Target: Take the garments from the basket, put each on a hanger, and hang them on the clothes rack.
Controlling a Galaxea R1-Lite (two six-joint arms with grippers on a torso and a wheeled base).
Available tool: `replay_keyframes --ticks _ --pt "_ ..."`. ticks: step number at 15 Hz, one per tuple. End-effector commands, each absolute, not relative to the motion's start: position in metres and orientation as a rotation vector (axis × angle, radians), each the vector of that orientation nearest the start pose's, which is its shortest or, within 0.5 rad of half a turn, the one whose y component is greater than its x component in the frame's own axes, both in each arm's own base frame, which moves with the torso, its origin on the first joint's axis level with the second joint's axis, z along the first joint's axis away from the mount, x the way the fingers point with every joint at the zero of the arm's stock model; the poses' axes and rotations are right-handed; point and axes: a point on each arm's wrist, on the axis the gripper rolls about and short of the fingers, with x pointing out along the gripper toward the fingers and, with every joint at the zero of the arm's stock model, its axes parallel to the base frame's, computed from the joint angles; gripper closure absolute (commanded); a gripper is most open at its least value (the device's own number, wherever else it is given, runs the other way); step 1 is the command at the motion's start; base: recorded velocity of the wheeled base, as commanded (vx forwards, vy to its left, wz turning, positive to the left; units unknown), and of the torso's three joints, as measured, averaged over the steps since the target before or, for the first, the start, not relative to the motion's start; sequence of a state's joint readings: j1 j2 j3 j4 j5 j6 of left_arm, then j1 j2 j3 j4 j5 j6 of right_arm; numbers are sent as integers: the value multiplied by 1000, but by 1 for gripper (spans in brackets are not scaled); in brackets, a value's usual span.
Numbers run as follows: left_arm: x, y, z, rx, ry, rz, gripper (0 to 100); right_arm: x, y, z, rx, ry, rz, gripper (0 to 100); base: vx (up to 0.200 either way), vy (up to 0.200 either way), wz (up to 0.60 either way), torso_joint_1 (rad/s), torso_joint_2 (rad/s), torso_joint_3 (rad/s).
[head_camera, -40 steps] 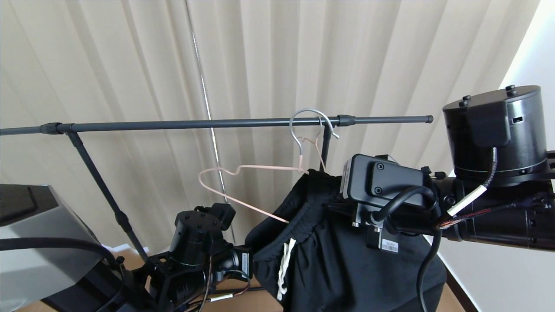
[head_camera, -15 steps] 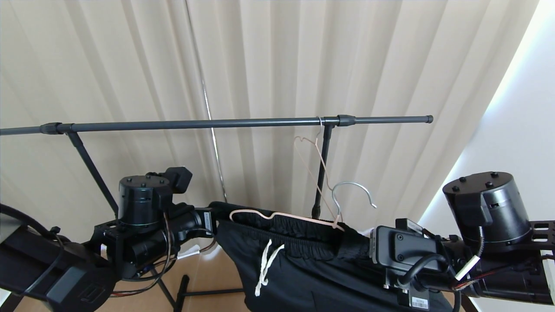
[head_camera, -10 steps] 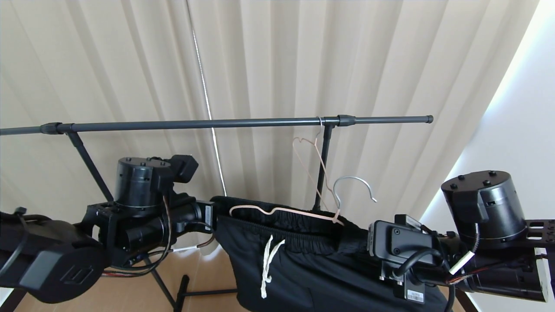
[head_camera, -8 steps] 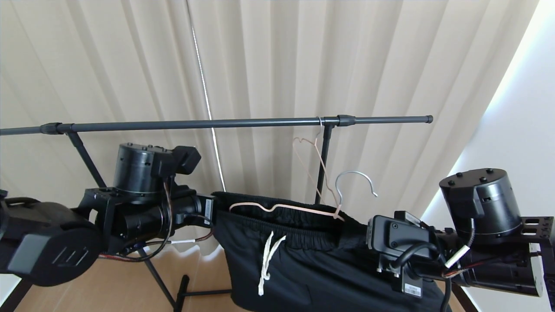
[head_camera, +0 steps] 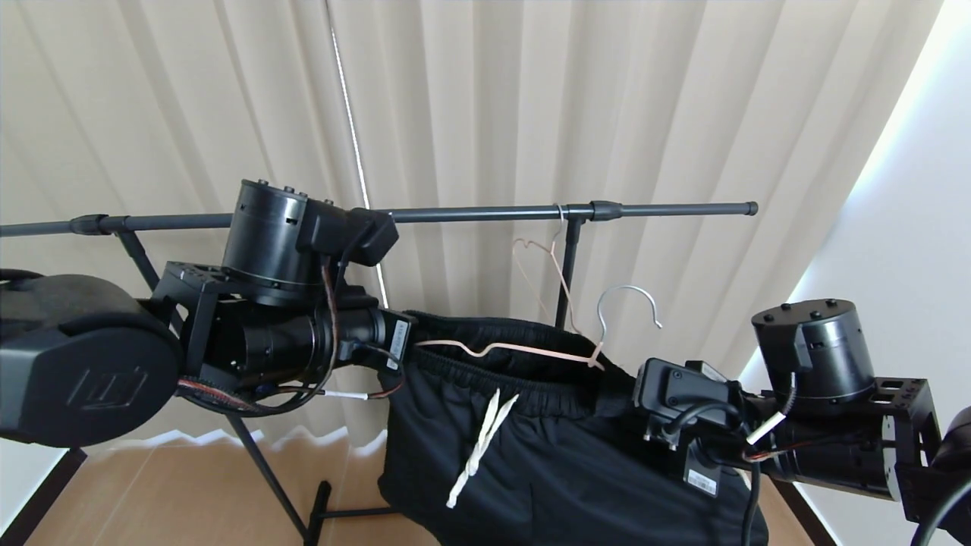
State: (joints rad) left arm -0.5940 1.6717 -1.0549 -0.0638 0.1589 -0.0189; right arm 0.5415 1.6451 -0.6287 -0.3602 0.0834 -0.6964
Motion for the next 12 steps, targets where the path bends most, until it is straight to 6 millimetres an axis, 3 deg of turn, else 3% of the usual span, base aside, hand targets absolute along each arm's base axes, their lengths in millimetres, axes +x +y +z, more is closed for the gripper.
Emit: replay_keyframes --ticks 1,3,8,12 --pt "248 -182 220 194 501 -459 100 227 137 116 -797 461 814 100 0 0 0 0 0 0" --pt "245 -191 235 202 493 -483 100 232 140 105 -806 502 819 100 0 0 0 0 0 0" --pt "244 -192 248 194 468 -486 100 234 141 97 -808 532 827 100 0 0 0 0 0 0" --pt "236 -200 245 212 476 -508 100 239 144 101 -723 489 787 100 0 0 0 0 0 0"
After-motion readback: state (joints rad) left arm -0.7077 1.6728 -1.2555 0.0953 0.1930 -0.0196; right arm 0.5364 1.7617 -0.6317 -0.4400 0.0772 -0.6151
